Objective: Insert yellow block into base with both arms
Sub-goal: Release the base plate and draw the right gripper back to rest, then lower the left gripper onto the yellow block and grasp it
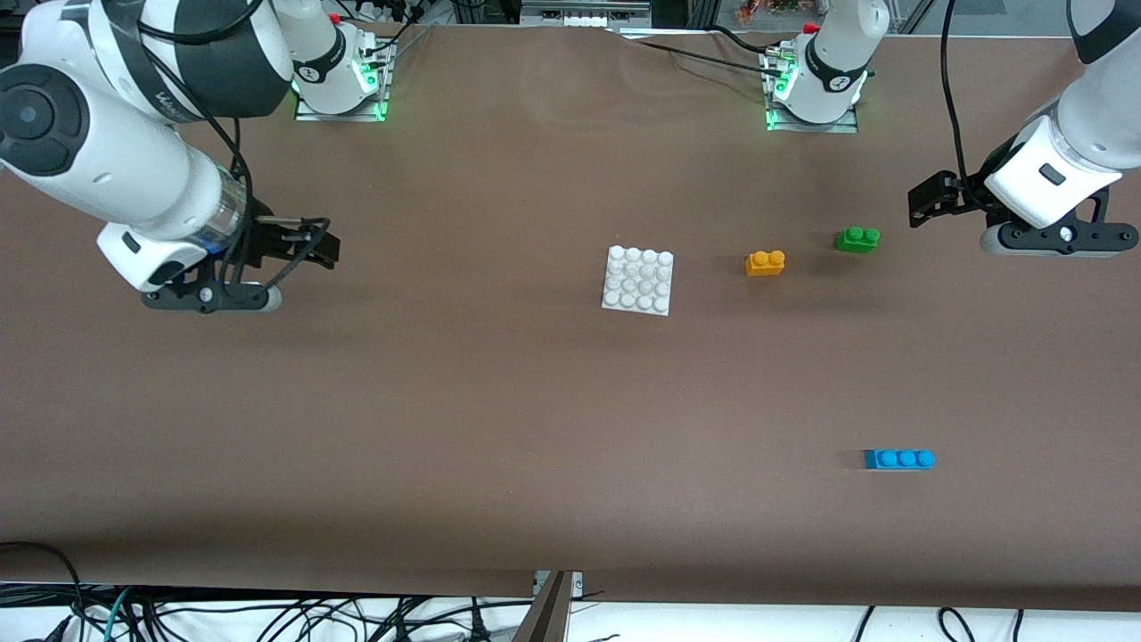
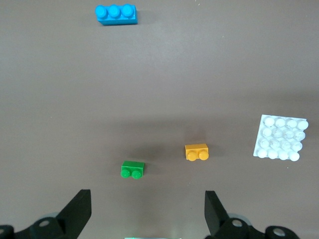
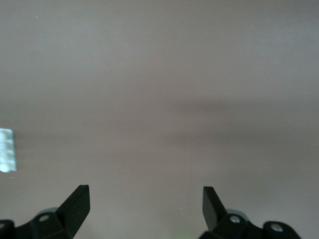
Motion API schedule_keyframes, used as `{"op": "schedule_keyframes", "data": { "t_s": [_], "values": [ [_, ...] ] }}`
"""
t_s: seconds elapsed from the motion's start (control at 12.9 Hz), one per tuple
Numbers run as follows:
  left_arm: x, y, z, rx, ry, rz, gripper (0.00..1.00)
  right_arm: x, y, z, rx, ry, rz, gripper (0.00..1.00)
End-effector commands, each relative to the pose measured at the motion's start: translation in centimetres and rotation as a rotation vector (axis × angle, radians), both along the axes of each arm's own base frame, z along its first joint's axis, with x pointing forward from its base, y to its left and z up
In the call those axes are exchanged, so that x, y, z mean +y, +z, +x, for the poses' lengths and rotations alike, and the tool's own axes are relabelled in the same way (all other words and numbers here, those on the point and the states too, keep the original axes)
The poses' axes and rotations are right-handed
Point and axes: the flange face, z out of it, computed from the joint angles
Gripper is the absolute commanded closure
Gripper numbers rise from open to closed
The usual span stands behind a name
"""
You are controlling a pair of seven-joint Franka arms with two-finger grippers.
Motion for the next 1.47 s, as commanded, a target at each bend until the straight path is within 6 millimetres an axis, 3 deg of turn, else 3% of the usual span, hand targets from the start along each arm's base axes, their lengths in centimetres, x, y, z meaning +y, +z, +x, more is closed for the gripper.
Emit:
{"op": "schedule_keyframes", "data": {
  "t_s": [0.0,0.31,0.54,0.77,1.08,1.39],
  "values": [
    [-0.3,-1.7,-0.3,0.047,-0.012,-0.022,0.00,-3.3,1.1,-2.8,-0.007,0.023,0.055,0.00],
    [-0.5,-5.6,-1.1,0.043,-0.014,-0.019,0.00,-5.7,2.4,-5.9,-0.022,0.015,0.050,0.00],
    [-1.4,-8.6,-2.7,-0.006,0.019,-0.079,0.00,-6.6,3.5,-6.3,-0.036,0.016,0.054,0.00],
    [-3.8,-11.7,-4.2,-0.015,-0.009,-0.083,0.00,-6.4,3.3,-6.2,-0.043,0.032,-0.001,0.00],
    [-10.6,-17.7,-7.3,-0.049,-0.034,-0.043,0.00,-6.9,3.7,-6.1,-0.049,0.028,0.001,0.00],
    [-9.7,-24.1,-9.6,-0.087,-0.030,-0.045,0.00,-8.1,5.6,-5.7,-0.037,0.011,0.001,0.00]
  ]
}}
